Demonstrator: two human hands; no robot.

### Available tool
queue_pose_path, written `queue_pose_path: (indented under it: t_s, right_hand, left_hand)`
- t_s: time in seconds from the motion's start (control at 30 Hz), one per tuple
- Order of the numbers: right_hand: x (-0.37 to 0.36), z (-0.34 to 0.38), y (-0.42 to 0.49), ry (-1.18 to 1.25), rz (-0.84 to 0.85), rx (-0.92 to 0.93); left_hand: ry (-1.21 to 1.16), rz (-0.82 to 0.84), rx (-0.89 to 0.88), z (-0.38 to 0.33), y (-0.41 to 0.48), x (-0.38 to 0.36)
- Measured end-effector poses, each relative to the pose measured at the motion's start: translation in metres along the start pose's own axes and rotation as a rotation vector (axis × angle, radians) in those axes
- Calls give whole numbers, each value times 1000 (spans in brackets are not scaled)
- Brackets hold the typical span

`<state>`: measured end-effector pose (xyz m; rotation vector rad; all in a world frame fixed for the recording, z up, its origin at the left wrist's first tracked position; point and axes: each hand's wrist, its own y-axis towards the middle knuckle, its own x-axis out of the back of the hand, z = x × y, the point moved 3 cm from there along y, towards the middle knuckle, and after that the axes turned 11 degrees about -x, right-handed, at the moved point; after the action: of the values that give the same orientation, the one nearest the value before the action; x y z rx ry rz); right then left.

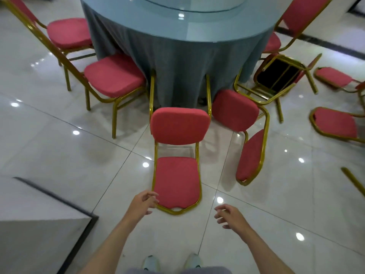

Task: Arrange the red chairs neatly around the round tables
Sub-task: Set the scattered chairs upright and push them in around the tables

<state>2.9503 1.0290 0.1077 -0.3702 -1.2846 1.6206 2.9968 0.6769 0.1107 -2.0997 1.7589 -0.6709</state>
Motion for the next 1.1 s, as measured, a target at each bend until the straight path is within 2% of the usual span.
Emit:
queue_pose_path:
  t_s: [0.37,0.53,0.67,0.77,0.9,1.1]
  right_hand:
    - [-99,-94,311,61,-1,-34]
    - [-141,-130,429,180,-113,-43]
    - [-153,-154,480,273,-190,-97]
    - [-159,-158,500,365,-186,-145]
    - [-168,-147,514,470,-128,-164]
    - [-167,-152,534,626,-89,-223]
  left_hand:
    - [-62,-169,-22,252,214,-60]
    - [-39,-301,-75,348,273,-80]
    - [-13,-342,-82,377,290,-88]
    - [-21,-356,-62,397,302,-90]
    - [-67,-281,65,420,316,-83]
    - [-202,-215,100,437,334,-75]
